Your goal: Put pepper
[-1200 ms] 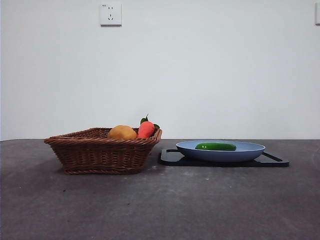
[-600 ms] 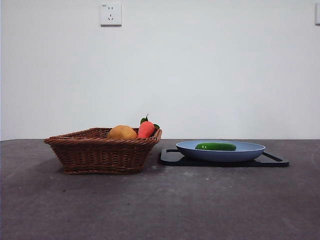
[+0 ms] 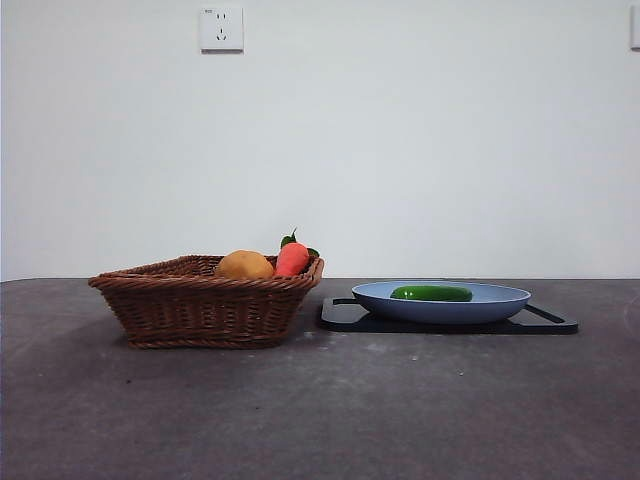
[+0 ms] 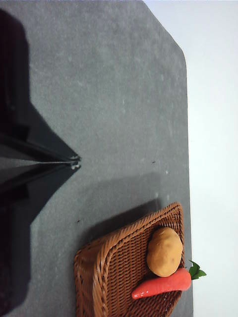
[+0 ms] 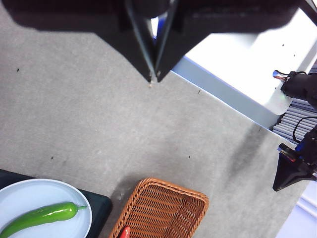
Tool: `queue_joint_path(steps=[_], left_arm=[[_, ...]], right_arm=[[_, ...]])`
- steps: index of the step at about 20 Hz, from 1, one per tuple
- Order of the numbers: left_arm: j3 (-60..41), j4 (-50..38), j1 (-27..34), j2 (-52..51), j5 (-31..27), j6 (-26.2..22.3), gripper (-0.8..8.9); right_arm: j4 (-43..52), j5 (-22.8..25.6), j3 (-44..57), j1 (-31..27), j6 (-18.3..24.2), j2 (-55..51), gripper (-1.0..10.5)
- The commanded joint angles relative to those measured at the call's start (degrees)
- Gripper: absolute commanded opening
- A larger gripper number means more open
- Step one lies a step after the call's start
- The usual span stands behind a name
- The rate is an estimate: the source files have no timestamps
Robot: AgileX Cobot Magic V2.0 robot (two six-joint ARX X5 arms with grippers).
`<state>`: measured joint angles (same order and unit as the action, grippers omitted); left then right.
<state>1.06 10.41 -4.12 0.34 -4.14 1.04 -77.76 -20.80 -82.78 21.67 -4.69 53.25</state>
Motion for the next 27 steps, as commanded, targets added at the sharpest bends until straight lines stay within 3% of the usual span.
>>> queue_joint_path(steps=[1, 12, 15, 17, 20, 23, 25, 27], left_arm=[[-0.07, -0.55, 0.09, -0.26, -0.07, 0.90, 0.08], [-0.07, -0.50, 0.09, 0.04, -0.11, 0.90, 0.08], [-0.07, -0.50, 0.09, 0.04, -0.11, 0.90, 0.08], [-0.07, -0.52, 0.09, 0.04, -0.11, 0.90, 0.08], [-0.07, -0.52, 0.09, 0.04, -0.09, 0.90, 0.08], [-0.07, -0.50, 0.09, 0.04, -0.11, 0.90, 0.08], [-0.07, -0.50, 0.09, 0.04, -0.13, 0.90, 0.08], [-0.07, -0.50, 0.09, 0.04, -0.11, 0.90, 0.08]], right_arm=[[-0.96, 0.11, -0.98, 0.15, 0.09, 0.35, 0.1], [-0.94, 0.13, -0.98, 0.15, 0.11, 0.35, 0.1], [1.29, 1.16, -0.96, -0.85, 5.27, 0.11, 0.1], [9.40, 3.41, -0.20, -4.96, 6.01, -3.48, 0.1], [22.51, -0.33, 6.58, -11.85, 5.29, -11.54, 0.1], [34.25, 2.01, 20.55, -16.70, 5.75, -21.57, 0.1], [44.85, 5.27, 32.54, -17.31, 5.62, -28.55, 0.1], [52.89, 5.40, 41.72, -17.33, 5.42, -33.40, 0.1]])
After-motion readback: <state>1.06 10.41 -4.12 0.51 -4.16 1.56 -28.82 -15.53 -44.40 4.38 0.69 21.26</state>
